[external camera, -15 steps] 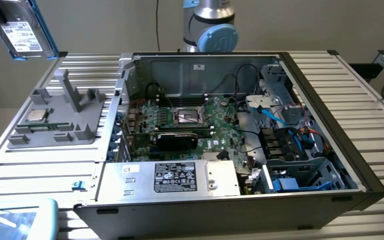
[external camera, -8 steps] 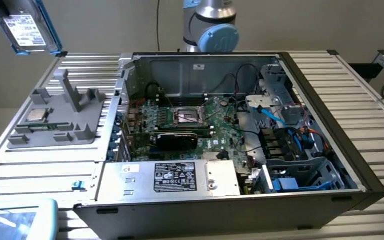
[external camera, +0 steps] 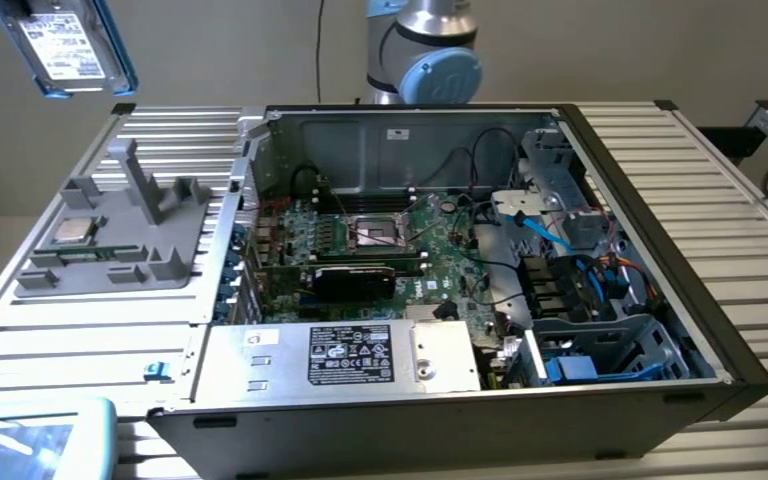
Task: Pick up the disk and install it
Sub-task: 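Pick up the disk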
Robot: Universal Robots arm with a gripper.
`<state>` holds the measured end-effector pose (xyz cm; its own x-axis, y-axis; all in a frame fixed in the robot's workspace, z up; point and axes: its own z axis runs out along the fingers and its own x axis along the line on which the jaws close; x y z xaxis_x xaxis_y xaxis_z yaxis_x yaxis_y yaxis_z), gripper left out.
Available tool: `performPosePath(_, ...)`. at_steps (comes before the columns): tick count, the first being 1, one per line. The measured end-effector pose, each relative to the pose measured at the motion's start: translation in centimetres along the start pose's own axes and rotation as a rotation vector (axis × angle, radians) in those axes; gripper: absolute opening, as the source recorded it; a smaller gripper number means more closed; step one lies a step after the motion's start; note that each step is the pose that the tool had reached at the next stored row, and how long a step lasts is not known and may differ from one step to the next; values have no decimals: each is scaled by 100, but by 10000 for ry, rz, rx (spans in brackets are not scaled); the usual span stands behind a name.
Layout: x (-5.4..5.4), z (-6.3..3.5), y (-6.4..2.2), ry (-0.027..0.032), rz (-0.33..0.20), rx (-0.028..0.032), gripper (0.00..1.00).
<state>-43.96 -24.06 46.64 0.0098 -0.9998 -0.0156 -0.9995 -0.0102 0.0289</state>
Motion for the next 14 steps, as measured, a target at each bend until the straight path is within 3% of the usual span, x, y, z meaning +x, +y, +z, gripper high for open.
performPosePath(7,71,-134,-243,0,-1,-1,37)
performPosePath(14,193,-178,-423,0,-1,0,37)
